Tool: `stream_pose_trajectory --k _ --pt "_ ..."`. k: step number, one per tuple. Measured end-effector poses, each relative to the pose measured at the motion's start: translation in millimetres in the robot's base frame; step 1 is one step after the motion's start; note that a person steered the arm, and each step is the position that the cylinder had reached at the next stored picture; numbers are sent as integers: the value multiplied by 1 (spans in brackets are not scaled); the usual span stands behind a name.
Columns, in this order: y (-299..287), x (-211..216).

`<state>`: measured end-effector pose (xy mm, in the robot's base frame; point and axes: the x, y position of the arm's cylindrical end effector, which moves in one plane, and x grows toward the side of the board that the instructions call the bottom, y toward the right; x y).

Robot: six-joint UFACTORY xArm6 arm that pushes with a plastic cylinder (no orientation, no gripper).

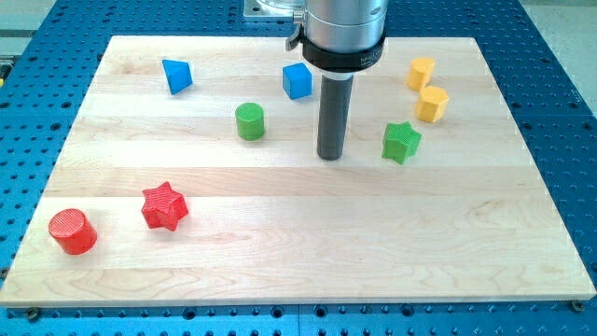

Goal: Move the green star bottom of the hexagon

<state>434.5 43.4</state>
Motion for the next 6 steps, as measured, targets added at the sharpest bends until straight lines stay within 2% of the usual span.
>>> stream_pose_trajectory --k 3,6 --pt "3 0" --pt "83 0"
